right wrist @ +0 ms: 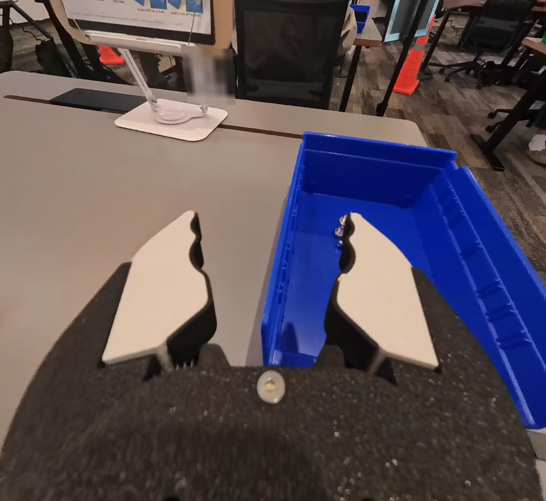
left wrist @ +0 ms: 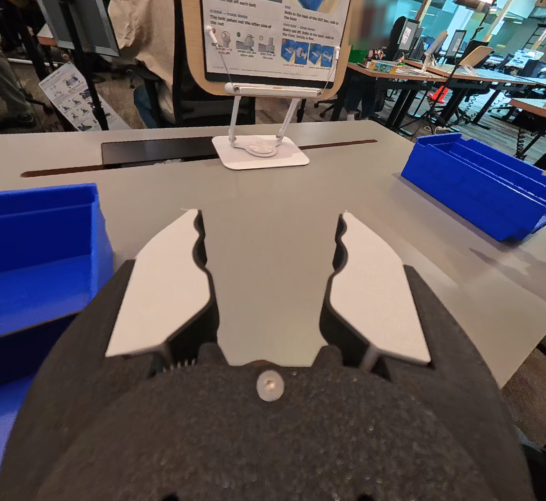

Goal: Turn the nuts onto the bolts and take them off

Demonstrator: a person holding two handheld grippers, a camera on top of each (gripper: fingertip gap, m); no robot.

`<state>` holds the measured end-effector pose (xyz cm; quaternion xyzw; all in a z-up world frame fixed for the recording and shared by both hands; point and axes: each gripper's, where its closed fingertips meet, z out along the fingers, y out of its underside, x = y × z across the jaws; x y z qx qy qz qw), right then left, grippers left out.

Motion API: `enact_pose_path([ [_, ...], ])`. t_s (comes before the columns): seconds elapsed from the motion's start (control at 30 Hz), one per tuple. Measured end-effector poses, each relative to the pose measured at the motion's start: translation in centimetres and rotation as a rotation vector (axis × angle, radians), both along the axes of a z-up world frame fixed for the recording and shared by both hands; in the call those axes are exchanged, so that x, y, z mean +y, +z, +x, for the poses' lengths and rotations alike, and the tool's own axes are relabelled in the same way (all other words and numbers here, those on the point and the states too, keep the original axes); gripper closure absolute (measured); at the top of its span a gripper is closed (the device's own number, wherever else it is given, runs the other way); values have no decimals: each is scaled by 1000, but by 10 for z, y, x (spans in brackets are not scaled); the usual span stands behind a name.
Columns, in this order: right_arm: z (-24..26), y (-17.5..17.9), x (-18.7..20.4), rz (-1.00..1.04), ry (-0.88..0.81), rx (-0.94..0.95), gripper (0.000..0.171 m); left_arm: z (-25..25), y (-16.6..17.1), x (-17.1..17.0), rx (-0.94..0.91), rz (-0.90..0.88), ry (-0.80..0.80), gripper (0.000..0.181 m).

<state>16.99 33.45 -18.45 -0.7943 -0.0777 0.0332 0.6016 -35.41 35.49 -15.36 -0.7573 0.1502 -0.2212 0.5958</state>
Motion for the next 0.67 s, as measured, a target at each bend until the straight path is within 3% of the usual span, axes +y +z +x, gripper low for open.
enact_pose_path([
  [0.67, 0, -11, -5, -21, -15, -30, 81, -46, -20, -34, -7, -49, 84, 97],
])
